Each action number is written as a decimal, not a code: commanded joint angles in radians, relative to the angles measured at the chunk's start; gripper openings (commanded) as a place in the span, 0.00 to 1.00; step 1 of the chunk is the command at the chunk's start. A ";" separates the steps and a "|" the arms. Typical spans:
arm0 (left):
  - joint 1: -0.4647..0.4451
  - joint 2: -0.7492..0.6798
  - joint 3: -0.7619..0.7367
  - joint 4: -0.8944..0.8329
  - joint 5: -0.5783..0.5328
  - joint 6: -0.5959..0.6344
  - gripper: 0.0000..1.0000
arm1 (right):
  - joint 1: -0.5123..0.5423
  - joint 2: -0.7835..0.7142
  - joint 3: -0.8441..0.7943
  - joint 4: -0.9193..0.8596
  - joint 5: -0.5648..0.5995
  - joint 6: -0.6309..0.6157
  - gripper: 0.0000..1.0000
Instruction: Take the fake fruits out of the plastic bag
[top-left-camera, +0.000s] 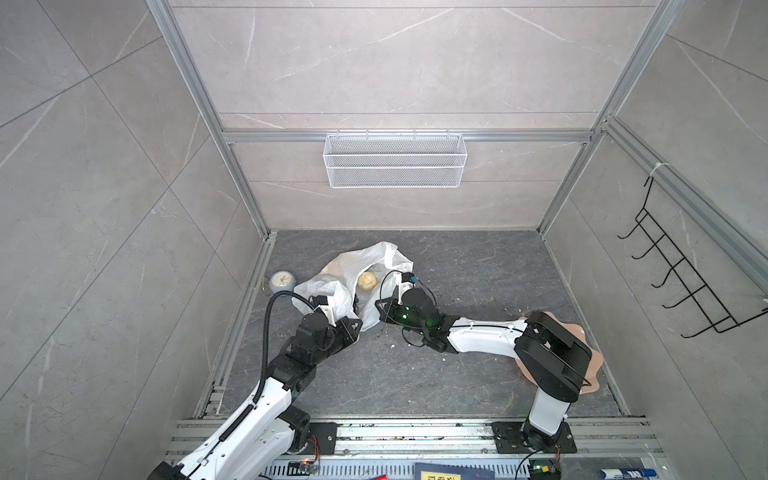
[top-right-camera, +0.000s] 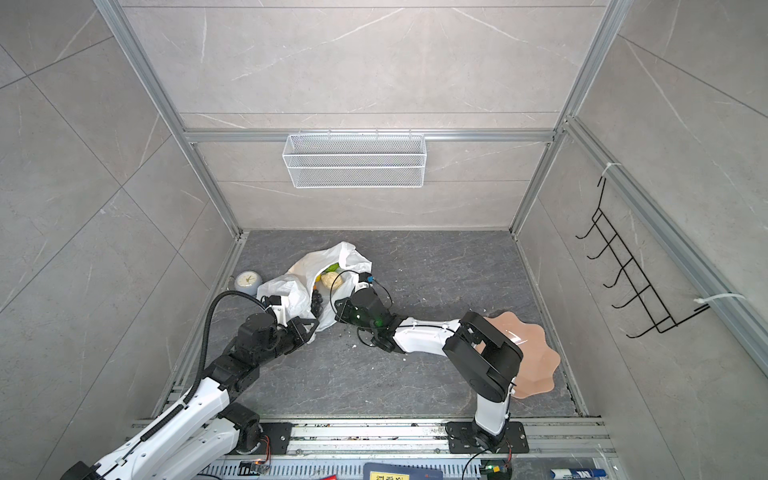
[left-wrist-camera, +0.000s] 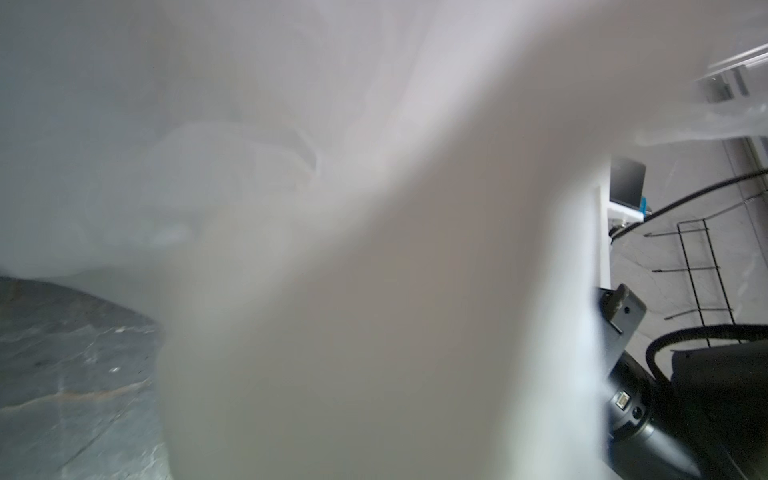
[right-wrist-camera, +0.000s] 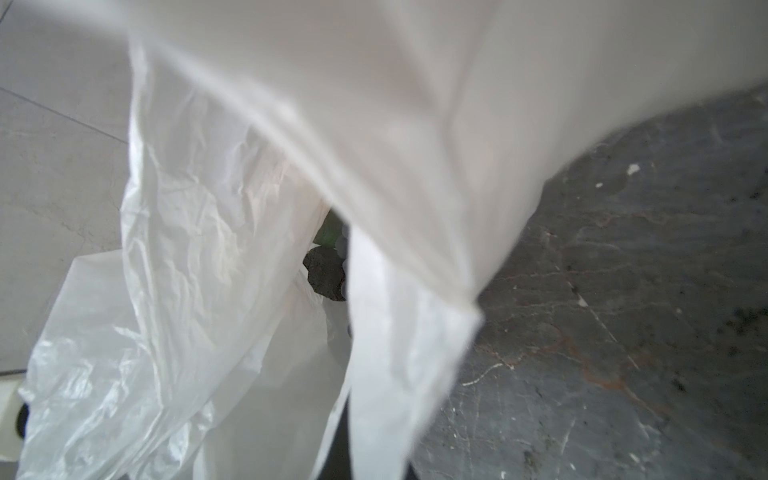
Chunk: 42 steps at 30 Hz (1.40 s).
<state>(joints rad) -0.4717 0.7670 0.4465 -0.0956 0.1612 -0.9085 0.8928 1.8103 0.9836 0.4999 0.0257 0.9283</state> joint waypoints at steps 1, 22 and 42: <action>-0.001 -0.043 0.128 -0.257 -0.166 0.094 0.34 | -0.011 -0.028 -0.073 0.014 0.026 -0.018 0.00; -0.031 0.235 0.788 -0.839 -0.360 0.404 0.76 | 0.007 -0.066 -0.220 0.148 -0.003 -0.126 0.00; 0.062 0.915 1.038 -0.825 -0.407 0.436 0.56 | 0.016 -0.147 -0.270 0.109 0.073 -0.163 0.00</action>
<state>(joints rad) -0.4625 1.6859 1.5021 -0.9485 -0.2554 -0.4583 0.9039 1.6978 0.7292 0.6350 0.0517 0.7982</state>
